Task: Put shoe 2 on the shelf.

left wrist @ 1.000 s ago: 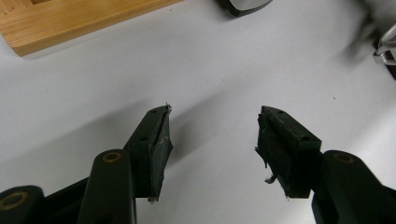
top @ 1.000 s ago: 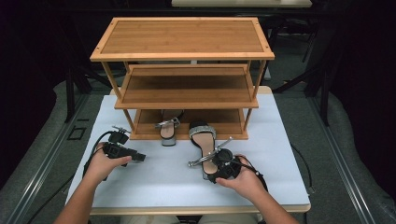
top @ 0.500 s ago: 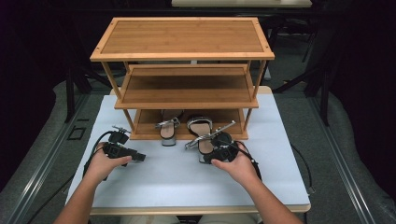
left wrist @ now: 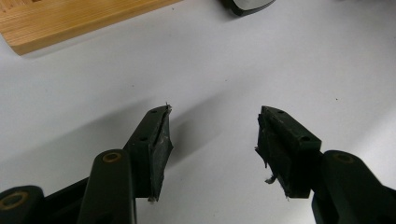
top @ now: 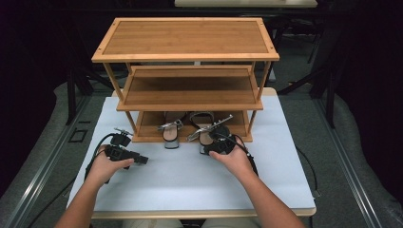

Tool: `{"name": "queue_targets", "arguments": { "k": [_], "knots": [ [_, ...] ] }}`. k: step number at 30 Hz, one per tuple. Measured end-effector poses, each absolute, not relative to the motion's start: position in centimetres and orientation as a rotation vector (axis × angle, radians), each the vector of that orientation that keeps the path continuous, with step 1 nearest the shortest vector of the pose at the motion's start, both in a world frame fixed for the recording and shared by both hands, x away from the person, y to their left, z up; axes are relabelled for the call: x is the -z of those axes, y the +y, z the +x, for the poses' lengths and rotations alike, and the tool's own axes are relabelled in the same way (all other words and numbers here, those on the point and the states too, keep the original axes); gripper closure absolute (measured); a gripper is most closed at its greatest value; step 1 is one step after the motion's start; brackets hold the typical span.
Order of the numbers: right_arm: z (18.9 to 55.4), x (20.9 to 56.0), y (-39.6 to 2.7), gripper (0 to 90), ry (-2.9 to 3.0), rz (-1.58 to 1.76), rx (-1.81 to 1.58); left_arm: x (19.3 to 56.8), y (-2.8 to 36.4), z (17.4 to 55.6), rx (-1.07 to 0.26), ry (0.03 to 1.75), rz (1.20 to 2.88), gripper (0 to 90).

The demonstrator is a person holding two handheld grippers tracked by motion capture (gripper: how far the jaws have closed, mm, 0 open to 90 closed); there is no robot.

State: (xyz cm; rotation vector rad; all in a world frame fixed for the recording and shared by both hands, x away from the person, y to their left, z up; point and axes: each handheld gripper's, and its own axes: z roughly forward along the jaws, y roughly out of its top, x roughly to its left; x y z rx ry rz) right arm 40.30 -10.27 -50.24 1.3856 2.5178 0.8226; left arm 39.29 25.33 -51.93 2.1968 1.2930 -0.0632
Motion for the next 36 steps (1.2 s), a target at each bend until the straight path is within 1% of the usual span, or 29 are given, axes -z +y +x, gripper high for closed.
{"name": "queue_targets", "arguments": {
  "k": [1, 3, 4, 15, 25, 33, 36],
  "knots": [
    [40.5, 50.3, -10.3, 53.0, 2.51, 1.393, -0.814, 51.9, 25.3, 39.3, 0.065, 1.293, 2.199, 44.2],
    [40.7, 50.2, -10.3, 63.4, 2.49, 1.391, -0.831, 52.0, 25.3, 39.4, 0.063, 1.295, 2.199, 44.2],
    [40.8, 50.0, -10.3, 64.0, 2.482, 1.391, -0.849, 52.0, 25.3, 39.4, 0.061, 1.296, 2.198, 44.2],
    [42.2, 50.1, -10.2, 64.8, 2.504, 1.356, -0.83, 52.1, 25.2, 39.5, 0.064, 1.29, 2.207, 44.2],
    [42.8, 50.2, -9.9, 66.0, 2.546, 1.312, -0.817, 51.9, 24.4, 39.7, 0.05, 1.266, 2.208, 44.4],
    [42.6, 50.4, -10.0, 65.5, 2.528, 1.335, -0.835, 52.1, 22.1, 40.5, 0.027, 1.22, 2.217, 44.6],
    [42.6, 50.4, -10.0, 62.3, 2.531, 1.339, -0.862, 52.1, 21.2, 41.0, 0.022, 1.187, 2.238, 44.9]
  ]
}}
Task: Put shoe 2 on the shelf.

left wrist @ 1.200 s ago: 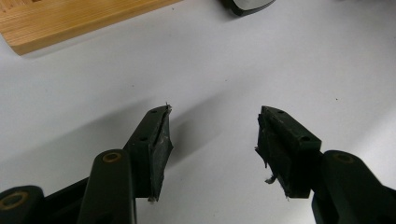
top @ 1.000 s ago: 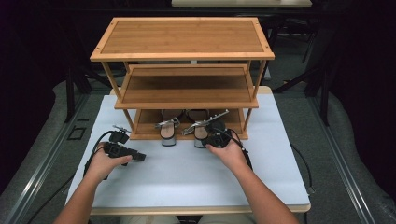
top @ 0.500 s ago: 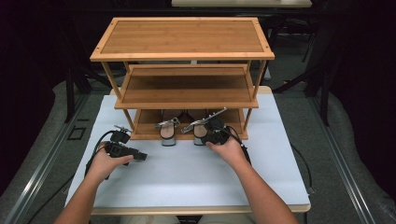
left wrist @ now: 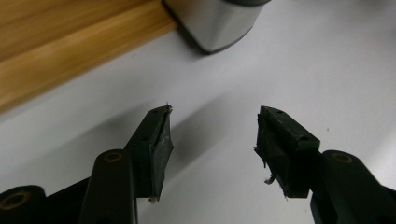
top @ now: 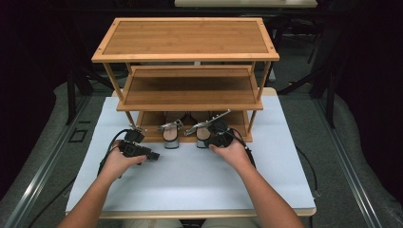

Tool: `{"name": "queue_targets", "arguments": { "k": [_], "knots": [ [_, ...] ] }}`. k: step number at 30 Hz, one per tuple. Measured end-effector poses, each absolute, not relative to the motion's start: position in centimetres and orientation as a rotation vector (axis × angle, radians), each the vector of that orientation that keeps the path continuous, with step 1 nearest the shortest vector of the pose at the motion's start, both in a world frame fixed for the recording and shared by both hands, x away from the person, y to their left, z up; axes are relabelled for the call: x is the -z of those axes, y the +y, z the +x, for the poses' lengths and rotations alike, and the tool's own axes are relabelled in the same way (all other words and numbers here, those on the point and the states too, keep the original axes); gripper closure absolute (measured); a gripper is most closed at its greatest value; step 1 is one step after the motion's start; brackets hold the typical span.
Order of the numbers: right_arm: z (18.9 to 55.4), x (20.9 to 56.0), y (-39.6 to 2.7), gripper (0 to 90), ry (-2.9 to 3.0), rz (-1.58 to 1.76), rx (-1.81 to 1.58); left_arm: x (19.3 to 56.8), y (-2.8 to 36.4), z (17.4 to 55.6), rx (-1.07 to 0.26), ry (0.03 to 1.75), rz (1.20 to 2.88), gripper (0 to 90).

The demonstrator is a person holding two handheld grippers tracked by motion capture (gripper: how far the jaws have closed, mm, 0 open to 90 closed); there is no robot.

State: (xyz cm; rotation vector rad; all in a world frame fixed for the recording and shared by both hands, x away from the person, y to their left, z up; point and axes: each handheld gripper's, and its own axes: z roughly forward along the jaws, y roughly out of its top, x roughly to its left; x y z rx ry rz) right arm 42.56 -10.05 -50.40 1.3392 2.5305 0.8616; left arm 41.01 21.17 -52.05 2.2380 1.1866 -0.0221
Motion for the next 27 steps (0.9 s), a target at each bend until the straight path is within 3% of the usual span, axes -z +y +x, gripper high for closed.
{"name": "queue_targets", "arguments": {
  "k": [11, 18, 27],
  "knots": [
    [42.5, 50.5, -10.0, 63.0, 2.52, 1.35, -0.869, 51.3, 18.4, 42.7, -0.028, 1.141, 2.198, 49.0],
    [42.5, 50.5, -9.8, 63.0, 2.514, 1.35, -0.869, 51.1, 17.5, 43.5, -0.09, 1.142, 2.212, 56.2],
    [42.5, 50.6, -9.2, 63.1, 2.525, 1.357, -0.891, 51.0, 17.2, 43.6, -0.078, 1.152, 2.214, 56.3]
  ]
}}
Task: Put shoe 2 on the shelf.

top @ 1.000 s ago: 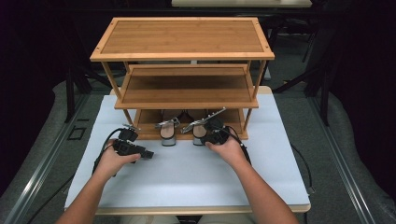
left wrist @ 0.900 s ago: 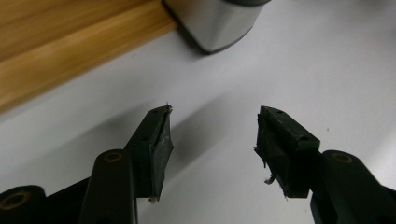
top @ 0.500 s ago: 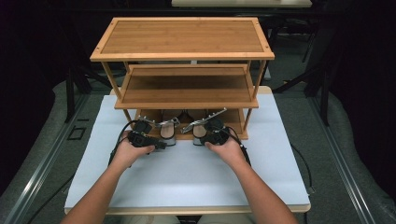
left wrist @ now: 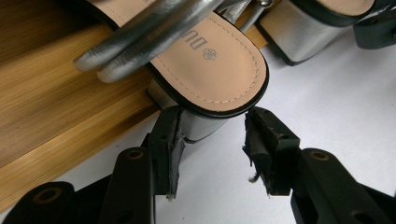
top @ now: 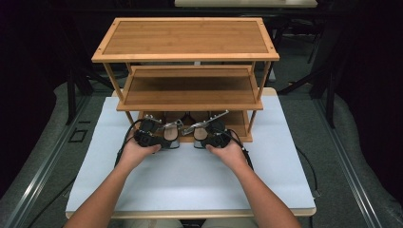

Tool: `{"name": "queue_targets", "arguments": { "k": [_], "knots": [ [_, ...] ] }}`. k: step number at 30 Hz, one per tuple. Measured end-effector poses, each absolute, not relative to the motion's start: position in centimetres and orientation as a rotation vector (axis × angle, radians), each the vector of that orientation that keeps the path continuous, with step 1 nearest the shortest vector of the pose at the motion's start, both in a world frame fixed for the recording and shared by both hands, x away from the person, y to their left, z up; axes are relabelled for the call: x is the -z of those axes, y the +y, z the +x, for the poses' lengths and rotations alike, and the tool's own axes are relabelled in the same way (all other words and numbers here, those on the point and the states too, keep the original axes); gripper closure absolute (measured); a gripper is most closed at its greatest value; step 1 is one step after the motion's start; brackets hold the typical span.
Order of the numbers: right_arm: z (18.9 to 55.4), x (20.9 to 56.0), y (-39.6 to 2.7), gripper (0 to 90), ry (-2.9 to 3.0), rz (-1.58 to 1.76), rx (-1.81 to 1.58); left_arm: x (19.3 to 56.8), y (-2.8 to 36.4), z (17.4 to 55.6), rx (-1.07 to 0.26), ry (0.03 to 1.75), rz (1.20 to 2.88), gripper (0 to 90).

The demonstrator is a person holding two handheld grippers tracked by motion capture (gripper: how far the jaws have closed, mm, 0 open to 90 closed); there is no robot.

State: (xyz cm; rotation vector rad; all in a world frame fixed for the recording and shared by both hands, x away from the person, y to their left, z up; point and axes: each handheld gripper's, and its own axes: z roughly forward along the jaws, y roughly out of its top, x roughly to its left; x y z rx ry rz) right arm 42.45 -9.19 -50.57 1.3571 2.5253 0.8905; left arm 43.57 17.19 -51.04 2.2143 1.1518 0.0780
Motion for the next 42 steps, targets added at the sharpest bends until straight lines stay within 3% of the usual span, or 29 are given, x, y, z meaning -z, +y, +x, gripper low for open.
{"name": "queue_targets", "arguments": {
  "k": [42],
  "knots": [
    [42.4, 50.7, -8.0, 63.2, 2.536, 1.354, -0.93, 51.1, 16.6, 43.7, -0.05, 1.149, 2.199, 56.7]
  ]
}}
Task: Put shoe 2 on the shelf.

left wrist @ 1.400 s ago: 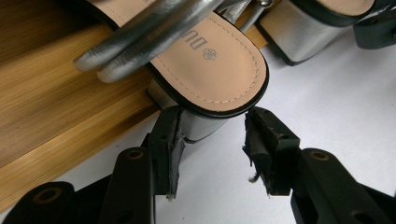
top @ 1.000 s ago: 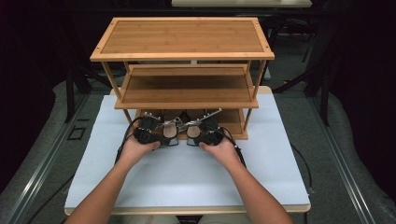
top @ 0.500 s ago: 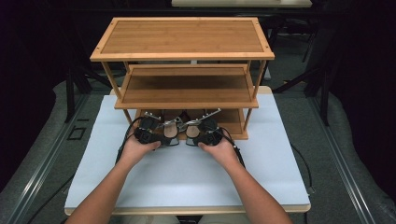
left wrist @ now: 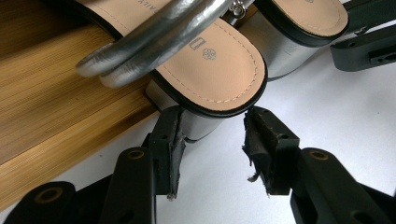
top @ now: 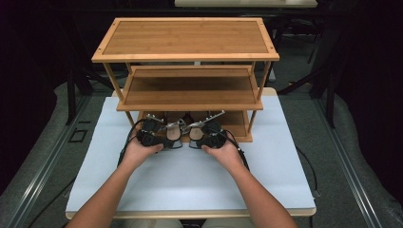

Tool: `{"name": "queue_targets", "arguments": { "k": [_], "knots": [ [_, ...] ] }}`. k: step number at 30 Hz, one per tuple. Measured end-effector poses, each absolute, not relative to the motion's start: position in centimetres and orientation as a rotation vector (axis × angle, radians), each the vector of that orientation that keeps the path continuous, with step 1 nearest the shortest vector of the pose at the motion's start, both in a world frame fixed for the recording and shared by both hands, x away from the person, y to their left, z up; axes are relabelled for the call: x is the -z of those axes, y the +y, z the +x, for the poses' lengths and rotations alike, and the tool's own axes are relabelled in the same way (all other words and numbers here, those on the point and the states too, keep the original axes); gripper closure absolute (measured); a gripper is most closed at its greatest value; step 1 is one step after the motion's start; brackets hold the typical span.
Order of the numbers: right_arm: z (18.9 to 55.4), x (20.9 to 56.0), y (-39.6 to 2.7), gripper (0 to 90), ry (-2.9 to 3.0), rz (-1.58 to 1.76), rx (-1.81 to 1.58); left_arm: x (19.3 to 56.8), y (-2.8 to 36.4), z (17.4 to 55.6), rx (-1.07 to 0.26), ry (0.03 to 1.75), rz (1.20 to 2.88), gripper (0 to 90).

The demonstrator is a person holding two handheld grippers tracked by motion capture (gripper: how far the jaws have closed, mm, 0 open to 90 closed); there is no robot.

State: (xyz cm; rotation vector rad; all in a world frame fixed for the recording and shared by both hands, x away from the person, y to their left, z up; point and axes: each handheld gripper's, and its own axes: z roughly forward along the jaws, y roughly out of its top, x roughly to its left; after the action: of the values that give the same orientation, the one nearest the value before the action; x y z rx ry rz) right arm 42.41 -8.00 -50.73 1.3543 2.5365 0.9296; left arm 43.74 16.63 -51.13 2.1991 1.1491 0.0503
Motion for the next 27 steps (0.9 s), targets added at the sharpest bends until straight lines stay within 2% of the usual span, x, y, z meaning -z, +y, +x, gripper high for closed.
{"name": "queue_targets", "arguments": {
  "k": [15, 27],
  "knots": [
    [41.8, 50.2, -8.2, 60.5, 2.544, 1.335, -0.935, 50.6, 16.8, 43.2, -0.062, 1.136, 2.194, 56.5],
    [40.4, 49.1, -8.5, 51.6, 2.566, 1.297, -0.944, 49.4, 17.3, 42.1, -0.052, 1.111, 2.181, 52.6]
  ]
}}
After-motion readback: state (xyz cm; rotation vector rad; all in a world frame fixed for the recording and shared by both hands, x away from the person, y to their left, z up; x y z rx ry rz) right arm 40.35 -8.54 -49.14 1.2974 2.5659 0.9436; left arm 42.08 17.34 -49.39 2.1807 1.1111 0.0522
